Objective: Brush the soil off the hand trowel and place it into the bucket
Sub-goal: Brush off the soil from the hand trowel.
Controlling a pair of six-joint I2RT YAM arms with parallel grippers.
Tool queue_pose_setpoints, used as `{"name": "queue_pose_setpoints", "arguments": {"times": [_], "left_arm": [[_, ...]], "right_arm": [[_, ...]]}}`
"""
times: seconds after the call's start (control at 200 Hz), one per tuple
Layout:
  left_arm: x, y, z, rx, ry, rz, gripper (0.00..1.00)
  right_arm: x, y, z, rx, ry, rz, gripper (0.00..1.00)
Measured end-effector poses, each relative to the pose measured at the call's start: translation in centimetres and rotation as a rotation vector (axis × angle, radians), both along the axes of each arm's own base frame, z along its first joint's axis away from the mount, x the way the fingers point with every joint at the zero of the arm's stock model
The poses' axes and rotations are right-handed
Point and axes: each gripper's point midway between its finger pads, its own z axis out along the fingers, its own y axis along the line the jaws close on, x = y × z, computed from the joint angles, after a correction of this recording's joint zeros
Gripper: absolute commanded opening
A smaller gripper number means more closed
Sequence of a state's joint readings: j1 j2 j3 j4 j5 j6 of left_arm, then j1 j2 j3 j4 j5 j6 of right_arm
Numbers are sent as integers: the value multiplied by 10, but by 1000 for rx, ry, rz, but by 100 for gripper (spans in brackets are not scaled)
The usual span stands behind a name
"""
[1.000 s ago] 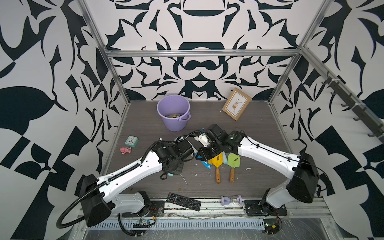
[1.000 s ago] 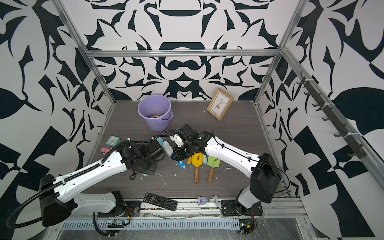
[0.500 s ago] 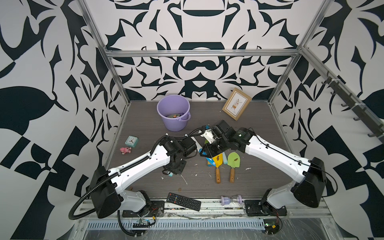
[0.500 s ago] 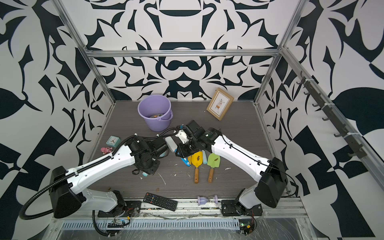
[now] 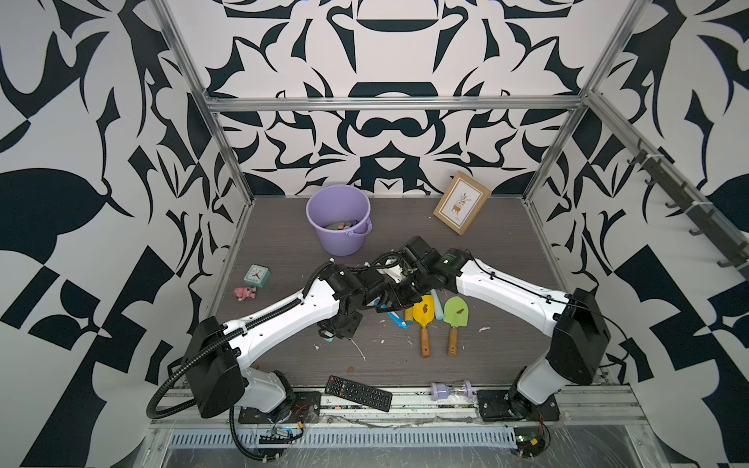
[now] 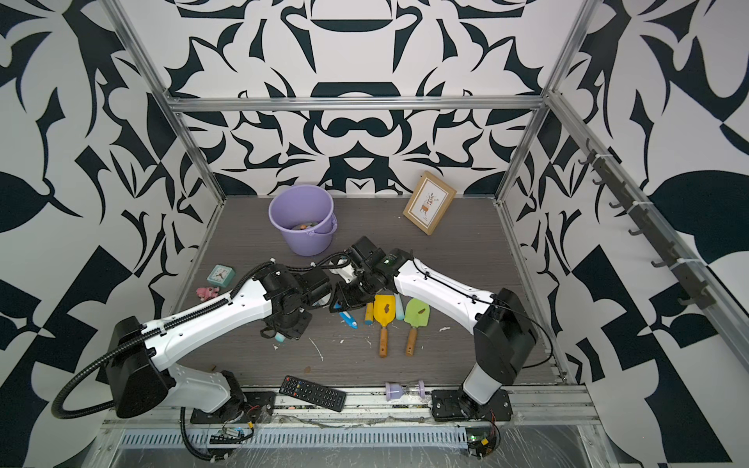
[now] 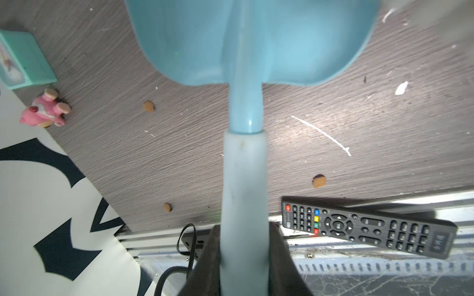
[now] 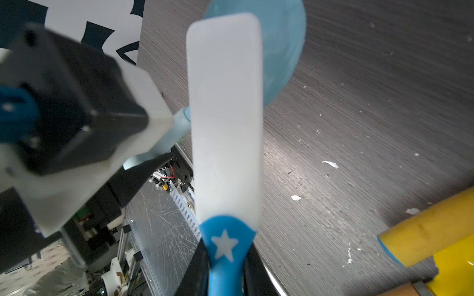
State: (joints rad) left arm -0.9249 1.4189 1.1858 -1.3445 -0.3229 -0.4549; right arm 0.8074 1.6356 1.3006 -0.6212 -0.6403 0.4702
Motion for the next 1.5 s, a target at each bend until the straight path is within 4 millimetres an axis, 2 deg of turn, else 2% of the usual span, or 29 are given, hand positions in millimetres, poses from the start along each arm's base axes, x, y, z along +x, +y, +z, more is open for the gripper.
{"name": "queue_pose_setpoints", "arguments": {"times": [0.32, 0.46, 0.655, 0.795, 0.905, 1.015, 1.215, 1.33, 1.5], "left_arm": [[8, 5, 4, 33, -44, -4, 0], [9, 4, 4, 25, -50, -5, 0], [11, 0, 3, 11, -61, -6, 0], [13, -2, 3, 4, -67, -8, 0], [12, -3, 3, 3, -67, -10, 0], [12, -3, 3, 3, -67, -12, 0], [14, -3, 4, 4, -79, -10, 0], [16, -3, 4, 6, -88, -11, 0], [17, -4, 5, 0, -97, -13, 0]], "right_arm": [[-5, 11, 3, 76, 119, 17, 0], [9, 6, 3, 50, 83, -21, 0], [30, 4, 16, 37, 10, -63, 0], [36, 7, 10, 27, 15, -66, 0], [34, 11, -3, 13, 50, -54, 0], [29, 15, -7, 17, 77, -35, 0], [5, 30, 3, 87, 143, 25, 0], [-7, 33, 7, 127, 192, 38, 0], [1, 23, 15, 118, 156, -2, 0]]}}
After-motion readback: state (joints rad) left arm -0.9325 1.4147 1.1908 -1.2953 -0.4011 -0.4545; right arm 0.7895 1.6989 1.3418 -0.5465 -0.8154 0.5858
